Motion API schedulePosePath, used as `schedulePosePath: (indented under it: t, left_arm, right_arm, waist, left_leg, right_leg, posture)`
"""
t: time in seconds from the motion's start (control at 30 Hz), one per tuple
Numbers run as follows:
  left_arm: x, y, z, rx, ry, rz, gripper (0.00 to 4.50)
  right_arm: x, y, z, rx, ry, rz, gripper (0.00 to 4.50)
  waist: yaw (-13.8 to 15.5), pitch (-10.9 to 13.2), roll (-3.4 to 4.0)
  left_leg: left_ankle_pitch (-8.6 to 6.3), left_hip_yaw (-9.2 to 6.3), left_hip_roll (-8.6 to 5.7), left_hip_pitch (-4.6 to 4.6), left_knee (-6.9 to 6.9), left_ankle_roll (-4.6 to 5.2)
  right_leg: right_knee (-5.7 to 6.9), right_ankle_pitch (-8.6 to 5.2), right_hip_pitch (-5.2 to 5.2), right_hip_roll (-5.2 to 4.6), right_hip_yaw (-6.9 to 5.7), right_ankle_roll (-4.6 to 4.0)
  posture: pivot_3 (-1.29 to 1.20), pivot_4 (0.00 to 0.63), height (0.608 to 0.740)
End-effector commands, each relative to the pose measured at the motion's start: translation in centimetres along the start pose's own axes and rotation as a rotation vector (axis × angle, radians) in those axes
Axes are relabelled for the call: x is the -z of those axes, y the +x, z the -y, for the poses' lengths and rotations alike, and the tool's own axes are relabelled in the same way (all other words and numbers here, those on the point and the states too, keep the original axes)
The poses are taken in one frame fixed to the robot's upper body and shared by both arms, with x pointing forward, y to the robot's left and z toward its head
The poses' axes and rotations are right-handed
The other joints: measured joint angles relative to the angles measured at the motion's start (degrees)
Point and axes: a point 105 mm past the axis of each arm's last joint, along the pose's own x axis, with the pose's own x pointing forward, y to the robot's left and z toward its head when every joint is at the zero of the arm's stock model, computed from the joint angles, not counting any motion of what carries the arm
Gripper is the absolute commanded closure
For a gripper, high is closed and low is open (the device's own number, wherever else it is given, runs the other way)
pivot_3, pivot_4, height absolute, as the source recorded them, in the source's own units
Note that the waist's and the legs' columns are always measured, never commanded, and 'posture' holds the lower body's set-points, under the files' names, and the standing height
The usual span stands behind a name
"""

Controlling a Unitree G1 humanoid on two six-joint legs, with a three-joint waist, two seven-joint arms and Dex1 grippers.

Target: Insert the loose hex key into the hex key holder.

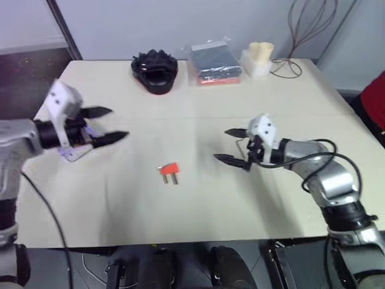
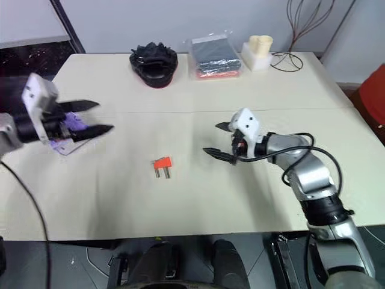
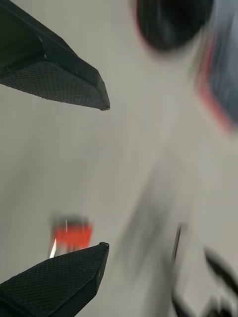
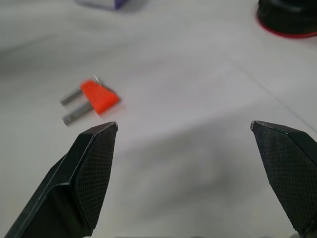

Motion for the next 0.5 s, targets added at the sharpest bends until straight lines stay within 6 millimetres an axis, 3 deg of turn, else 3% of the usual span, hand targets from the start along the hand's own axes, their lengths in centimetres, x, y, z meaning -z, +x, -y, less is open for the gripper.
schedulePosePath:
  t: [0.03,0.2,0.5]
  left_arm:
    - [1.1,1.0,1.2,0.077,-0.028,-0.002,0.03]
    - [4.4,1.1,1.4,0.104,-0.042,-0.078,0.03]
    - [6.2,-0.8,1.0,0.109,0.031,-0.176,0.03]
  right_arm:
    - [-0.6,2.0,-0.4,-0.057,-0.105,-0.006,0.00]
    - [-1.0,5.8,-1.7,-0.163,-0.133,0.002,0.00]
    - [-0.6,9.1,-3.2,-0.301,-0.130,-0.005,0.00]
  waist:
    - [0.0,0.0,0.00]
    - [0.0,0.0,0.01]
    - [0.3,0.0,0.02]
  left_leg:
    - [0.00,0.01,0.04,0.00,0.00,-0.01]
    - [0.04,0.05,0.05,-0.03,0.03,-0.05]
    - [0.05,0.02,0.00,-0.03,0.08,-0.07]
  right_leg:
    - [0.00,0.00,-0.01,0.07,0.01,0.00]
    - [0.07,0.00,-0.08,0.16,0.02,0.00]
    - [0.05,0.00,-0.03,0.08,-0.01,0.00]
  posture:
    - [0.00,0.150,0.740]
    - [0.00,0.150,0.740]
    - [0.00,0.150,0.740]
